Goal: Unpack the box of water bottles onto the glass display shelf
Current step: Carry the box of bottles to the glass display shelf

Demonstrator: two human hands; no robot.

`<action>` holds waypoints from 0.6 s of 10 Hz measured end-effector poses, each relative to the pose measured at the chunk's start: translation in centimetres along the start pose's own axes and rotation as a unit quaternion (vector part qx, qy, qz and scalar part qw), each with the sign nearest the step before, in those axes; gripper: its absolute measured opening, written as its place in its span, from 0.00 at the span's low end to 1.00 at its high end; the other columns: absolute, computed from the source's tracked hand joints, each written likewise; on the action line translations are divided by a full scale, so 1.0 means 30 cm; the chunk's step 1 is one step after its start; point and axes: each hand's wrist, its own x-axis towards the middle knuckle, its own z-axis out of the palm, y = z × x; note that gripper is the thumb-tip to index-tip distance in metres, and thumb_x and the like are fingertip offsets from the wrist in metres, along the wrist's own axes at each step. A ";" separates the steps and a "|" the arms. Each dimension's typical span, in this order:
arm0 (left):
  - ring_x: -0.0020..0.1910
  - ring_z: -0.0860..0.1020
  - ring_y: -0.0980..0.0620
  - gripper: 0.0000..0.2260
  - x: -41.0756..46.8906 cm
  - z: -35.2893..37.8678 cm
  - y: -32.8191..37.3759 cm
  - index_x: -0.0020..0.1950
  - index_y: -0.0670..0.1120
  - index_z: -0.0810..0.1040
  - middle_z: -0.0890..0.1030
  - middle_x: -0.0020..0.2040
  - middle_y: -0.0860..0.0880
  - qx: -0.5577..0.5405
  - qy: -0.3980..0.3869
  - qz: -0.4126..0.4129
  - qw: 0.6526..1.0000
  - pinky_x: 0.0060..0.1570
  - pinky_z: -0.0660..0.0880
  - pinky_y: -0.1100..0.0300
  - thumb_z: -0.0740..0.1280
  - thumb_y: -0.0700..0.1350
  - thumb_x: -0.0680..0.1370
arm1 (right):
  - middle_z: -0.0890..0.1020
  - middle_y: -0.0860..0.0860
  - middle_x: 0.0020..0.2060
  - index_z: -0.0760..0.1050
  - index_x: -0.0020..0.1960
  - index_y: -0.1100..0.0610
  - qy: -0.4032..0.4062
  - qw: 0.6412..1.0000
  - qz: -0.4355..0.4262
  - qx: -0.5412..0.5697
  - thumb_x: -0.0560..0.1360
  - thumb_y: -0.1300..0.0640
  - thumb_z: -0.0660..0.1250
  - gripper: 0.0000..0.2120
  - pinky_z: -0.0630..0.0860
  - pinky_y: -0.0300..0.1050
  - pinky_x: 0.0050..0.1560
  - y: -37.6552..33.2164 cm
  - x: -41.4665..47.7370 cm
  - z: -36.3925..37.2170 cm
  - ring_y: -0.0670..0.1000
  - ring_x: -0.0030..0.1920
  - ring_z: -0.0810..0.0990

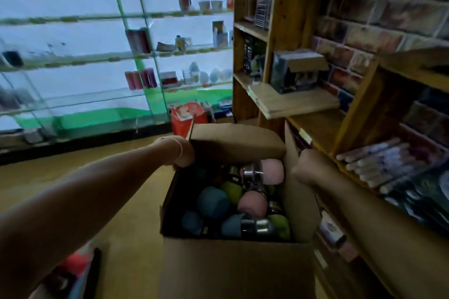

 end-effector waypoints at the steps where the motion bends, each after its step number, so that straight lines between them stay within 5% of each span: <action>1: 0.39 0.76 0.52 0.13 0.110 -0.089 -0.155 0.61 0.40 0.79 0.80 0.46 0.47 -0.126 0.035 -0.023 0.991 0.30 0.72 0.63 0.65 0.44 0.79 | 0.78 0.54 0.43 0.77 0.48 0.58 0.006 0.999 -0.045 0.008 0.74 0.54 0.68 0.08 0.77 0.44 0.41 -0.119 0.152 -0.060 0.53 0.42 0.79; 2: 0.43 0.75 0.50 0.13 0.155 -0.167 -0.226 0.63 0.41 0.78 0.77 0.47 0.47 -0.172 0.015 -0.068 0.983 0.38 0.72 0.61 0.63 0.42 0.80 | 0.77 0.53 0.38 0.74 0.40 0.56 -0.004 0.997 -0.082 0.007 0.74 0.56 0.66 0.06 0.75 0.43 0.35 -0.230 0.308 -0.100 0.51 0.37 0.77; 4: 0.24 0.61 0.52 0.09 0.248 -0.256 -0.386 0.37 0.46 0.69 0.63 0.29 0.47 -0.200 0.025 -0.182 0.962 0.24 0.57 0.63 0.59 0.38 0.77 | 0.77 0.53 0.39 0.76 0.43 0.58 -0.057 0.981 -0.183 -0.030 0.76 0.59 0.63 0.05 0.68 0.39 0.29 -0.479 0.569 -0.156 0.51 0.37 0.77; 6: 0.26 0.66 0.52 0.10 0.309 -0.299 -0.531 0.35 0.45 0.69 0.67 0.32 0.47 -0.216 0.057 -0.200 0.954 0.19 0.60 0.66 0.57 0.35 0.75 | 0.77 0.57 0.43 0.69 0.38 0.61 -0.028 0.957 -0.274 -0.087 0.75 0.58 0.62 0.09 0.70 0.41 0.34 -0.809 0.752 -0.200 0.56 0.42 0.77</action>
